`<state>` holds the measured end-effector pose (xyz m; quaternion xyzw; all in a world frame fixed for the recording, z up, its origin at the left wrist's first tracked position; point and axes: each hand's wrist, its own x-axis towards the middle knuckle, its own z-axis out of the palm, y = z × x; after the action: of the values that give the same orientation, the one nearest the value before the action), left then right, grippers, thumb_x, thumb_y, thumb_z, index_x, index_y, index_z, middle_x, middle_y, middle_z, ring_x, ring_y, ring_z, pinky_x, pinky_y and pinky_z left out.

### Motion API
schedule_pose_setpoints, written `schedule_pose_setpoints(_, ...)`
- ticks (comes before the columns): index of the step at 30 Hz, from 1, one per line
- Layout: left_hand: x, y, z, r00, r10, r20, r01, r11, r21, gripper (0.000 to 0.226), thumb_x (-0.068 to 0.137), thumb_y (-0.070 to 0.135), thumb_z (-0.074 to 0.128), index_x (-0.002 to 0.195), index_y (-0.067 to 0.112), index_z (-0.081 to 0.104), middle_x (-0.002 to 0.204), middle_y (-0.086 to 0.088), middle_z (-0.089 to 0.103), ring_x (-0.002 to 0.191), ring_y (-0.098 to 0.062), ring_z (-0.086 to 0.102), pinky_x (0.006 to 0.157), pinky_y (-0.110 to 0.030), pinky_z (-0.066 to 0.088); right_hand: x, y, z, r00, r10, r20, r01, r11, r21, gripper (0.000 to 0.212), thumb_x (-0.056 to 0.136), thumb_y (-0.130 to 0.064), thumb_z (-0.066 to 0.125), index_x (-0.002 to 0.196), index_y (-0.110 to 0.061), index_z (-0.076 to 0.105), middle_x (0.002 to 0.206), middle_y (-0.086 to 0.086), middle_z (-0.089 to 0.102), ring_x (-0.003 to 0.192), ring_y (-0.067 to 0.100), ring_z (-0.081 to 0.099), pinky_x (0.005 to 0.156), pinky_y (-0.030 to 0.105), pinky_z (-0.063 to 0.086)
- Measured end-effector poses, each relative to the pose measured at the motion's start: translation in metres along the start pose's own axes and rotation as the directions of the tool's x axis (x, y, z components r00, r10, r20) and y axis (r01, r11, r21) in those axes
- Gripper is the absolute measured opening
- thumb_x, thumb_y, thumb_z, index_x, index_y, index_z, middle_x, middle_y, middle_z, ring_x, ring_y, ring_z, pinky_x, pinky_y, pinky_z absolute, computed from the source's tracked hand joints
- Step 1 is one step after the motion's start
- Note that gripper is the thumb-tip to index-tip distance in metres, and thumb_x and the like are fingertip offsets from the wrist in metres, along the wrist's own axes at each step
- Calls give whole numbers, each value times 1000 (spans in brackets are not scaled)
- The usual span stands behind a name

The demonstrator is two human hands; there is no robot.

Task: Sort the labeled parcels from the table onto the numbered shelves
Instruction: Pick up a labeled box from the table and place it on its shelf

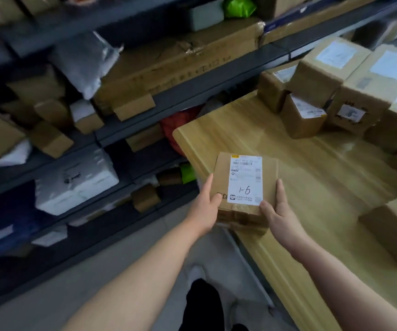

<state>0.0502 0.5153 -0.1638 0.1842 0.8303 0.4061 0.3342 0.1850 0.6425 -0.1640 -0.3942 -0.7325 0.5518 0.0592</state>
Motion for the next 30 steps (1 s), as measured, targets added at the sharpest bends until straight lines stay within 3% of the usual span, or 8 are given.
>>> schedule_pose_setpoints(3, -36, -35, -40, 981, -118, -154, 112, 993, -45, 60, 103, 25, 42, 154, 38, 13, 156, 3, 35, 140, -20, 37, 116, -36, 28, -17, -21, 40, 976, -68, 205, 92, 990, -111, 78, 98, -32, 49, 153, -31, -7, 158, -9, 19, 142, 14, 28, 113, 29, 26)
schedule_pose_setpoints(7, -102, -74, -98, 918, -201, -342, 168, 978, -123, 59, 104, 23, 41, 155, 32, 14, 157, 3, 31, 142, -18, 33, 114, -27, 25, -46, -60, 95, 890, -184, 418, 282, 941, -188, 82, 96, -39, 50, 152, -34, -9, 157, -8, 24, 138, 15, 35, 110, 28, 30)
schedule_pose_setpoints(11, -175, -112, -150, 811, -280, -513, 188, 956, -224, 60, 103, 23, 42, 155, 31, 14, 155, 4, 34, 141, -17, 36, 118, -33, 25, -83, -105, 158, 754, -264, 601, 455, 870, -189, 83, 94, -45, 49, 148, -45, -13, 152, -7, 36, 128, 17, 48, 107, 35, 39)
schedule_pose_setpoints(15, -254, -153, -195, 658, -374, -653, 178, 921, -347, 59, 104, 20, 41, 156, 27, 14, 157, 5, 31, 142, -14, 32, 114, -24, 22, -140, -146, 228, 578, -316, 753, 568, 818, -93, 82, 95, -40, 52, 148, -45, -11, 147, -8, 40, 119, 11, 50, 99, 24, 37)
schedule_pose_setpoints(19, -342, -200, -233, 543, -453, -707, 118, 874, -471, 58, 105, 19, 39, 156, 26, 12, 157, 6, 29, 141, -11, 31, 114, -23, 22, -208, -173, 301, 379, -295, 877, 647, 762, -24, 86, 94, -43, 55, 147, -47, -12, 144, -13, 41, 113, 5, 47, 97, 23, 36)
schedule_pose_setpoints(23, -435, -254, -269, 426, -546, -721, 79, 817, -572, 59, 105, 24, 40, 156, 31, 11, 157, 6, 30, 139, -14, 35, 117, -38, 29, -288, -189, 383, 246, -239, 939, 705, 709, -4, 86, 93, -44, 55, 148, -44, -12, 148, -10, 39, 120, 10, 48, 100, 25, 36)
schedule_pose_setpoints(26, -501, -293, -294, 350, -602, -718, 39, 775, -631, 58, 105, 27, 38, 155, 35, 10, 156, 8, 30, 136, -16, 38, 115, -41, 32, -355, -199, 439, 145, -218, 965, 718, 695, 49, 86, 94, -37, 56, 150, -38, -10, 147, -9, 40, 116, 6, 46, 98, 23, 34)
schedule_pose_setpoints(30, -576, -333, -321, 207, -662, -720, 26, 740, -672, 58, 106, 28, 37, 155, 38, 9, 159, 5, 25, 141, -20, 32, 116, -44, 30, -428, -207, 505, 25, -200, 979, 731, 672, 118, 84, 95, -36, 55, 150, -41, -8, 150, -8, 37, 128, 12, 45, 102, 30, 36)
